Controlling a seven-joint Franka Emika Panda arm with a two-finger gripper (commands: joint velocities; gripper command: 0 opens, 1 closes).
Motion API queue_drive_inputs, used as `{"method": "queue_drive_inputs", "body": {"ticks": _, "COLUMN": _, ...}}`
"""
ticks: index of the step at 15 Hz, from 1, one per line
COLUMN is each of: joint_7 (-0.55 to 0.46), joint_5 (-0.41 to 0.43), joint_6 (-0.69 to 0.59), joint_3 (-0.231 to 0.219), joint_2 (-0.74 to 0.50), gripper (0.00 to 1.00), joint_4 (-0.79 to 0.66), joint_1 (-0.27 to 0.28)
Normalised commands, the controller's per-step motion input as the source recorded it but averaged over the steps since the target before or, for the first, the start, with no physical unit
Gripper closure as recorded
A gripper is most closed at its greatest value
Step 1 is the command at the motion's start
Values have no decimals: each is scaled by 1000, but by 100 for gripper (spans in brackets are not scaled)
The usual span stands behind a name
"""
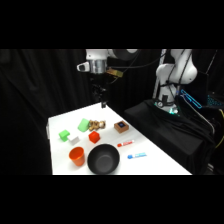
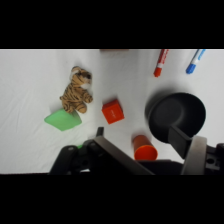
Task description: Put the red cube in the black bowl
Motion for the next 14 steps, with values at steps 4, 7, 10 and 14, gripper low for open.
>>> {"method": "queue_drive_inputs", "body": {"ticks": 4, "joint_7": -55, "joint_5": 15, "joint_6": 36, "joint_3": 15, "joint_2": 67, "gripper": 0, "joint_4": 63, "joint_1": -25}}
{"method": "queue_drive_inputs", "body": {"ticks": 7, "joint_7": -184, "joint_5": 67, "joint_6": 106, "joint_3": -3, "joint_2": 213, "gripper": 0, "joint_4": 200, "joint_1": -47}}
{"method": "queue_drive_inputs", "body": {"ticks": 10, "joint_7": -328, "joint_5": 95, "joint_6": 161, "joint_3": 1, "joint_2": 281, "gripper": 0, "joint_4": 253, "joint_1": -62}}
{"method": "queue_drive_inputs", "body": {"ticks": 14, "joint_7": -464, "joint_5": 98, "joint_6": 190, "joint_3": 17, "joint_2": 270, "gripper": 0, "joint_4": 252, "joint_1": -96}}
